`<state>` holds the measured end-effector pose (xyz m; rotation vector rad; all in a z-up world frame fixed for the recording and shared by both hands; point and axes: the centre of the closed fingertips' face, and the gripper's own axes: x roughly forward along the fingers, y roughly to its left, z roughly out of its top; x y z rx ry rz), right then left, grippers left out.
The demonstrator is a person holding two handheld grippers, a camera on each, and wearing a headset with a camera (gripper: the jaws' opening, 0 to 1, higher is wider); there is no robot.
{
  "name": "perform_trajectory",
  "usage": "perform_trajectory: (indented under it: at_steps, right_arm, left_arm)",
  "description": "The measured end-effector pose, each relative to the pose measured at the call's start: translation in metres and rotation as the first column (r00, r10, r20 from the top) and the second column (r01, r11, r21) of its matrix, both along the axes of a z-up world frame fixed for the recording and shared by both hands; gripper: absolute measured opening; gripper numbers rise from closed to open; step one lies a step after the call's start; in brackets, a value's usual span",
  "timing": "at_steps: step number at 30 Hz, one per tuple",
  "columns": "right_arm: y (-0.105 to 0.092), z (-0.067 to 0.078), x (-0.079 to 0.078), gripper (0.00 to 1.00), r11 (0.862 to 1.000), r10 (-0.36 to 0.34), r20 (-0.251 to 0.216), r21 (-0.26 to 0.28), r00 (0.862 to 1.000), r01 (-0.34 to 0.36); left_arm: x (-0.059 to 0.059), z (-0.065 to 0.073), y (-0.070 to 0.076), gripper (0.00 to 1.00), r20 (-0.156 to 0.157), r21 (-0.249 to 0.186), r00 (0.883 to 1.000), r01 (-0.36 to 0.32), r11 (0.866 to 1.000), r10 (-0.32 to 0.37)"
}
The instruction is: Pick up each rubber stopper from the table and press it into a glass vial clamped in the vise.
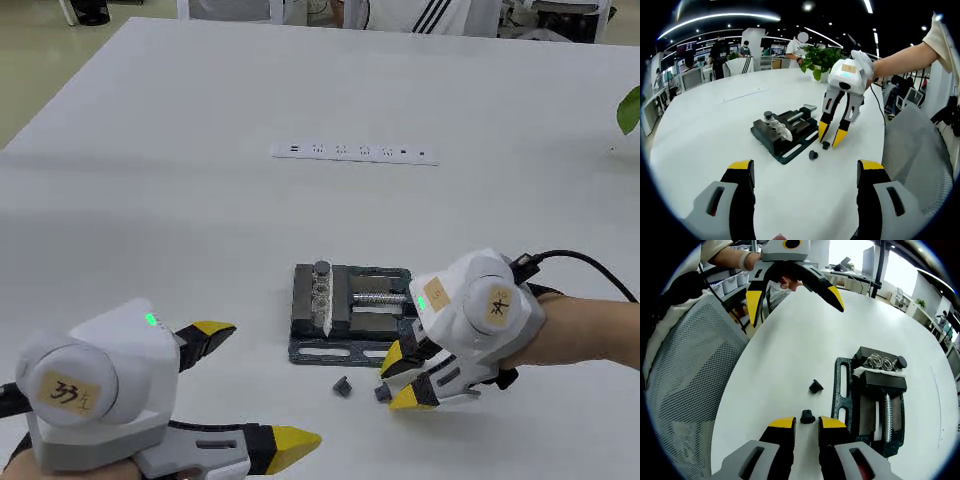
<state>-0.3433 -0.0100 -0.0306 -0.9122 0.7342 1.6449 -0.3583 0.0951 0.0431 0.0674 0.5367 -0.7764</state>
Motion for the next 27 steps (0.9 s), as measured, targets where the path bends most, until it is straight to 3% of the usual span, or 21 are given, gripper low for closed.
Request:
perform_trajectory:
  at_steps: [20, 23, 27]
  right_arm:
    - [-0.001, 0.000, 0.001, 0.08, 1.000, -0.019, 0.005, -0.006, 1.000, 0.019]
    - [-0.002, 0.004, 0.002, 0.08, 0.999, -0.045, -0.001, -0.012, 0.999, 0.045]
    - [-0.010, 0.011, 0.005, 0.07, 0.992, -0.111, -0.011, -0.060, 0.994, 0.110]
  left_arm:
    - [0.000, -0.002, 0.000, 0.82, 0.000, -0.004, 1.000, -0.002, 1.000, 0.002]
    - [-0.001, -0.002, -0.001, 0.82, 0.001, 0.002, 1.000, 0.005, 1.000, -0.005]
    - [0.000, -0.002, -0.004, 0.78, 0.002, 0.003, 1.000, 0.013, 1.000, -0.013]
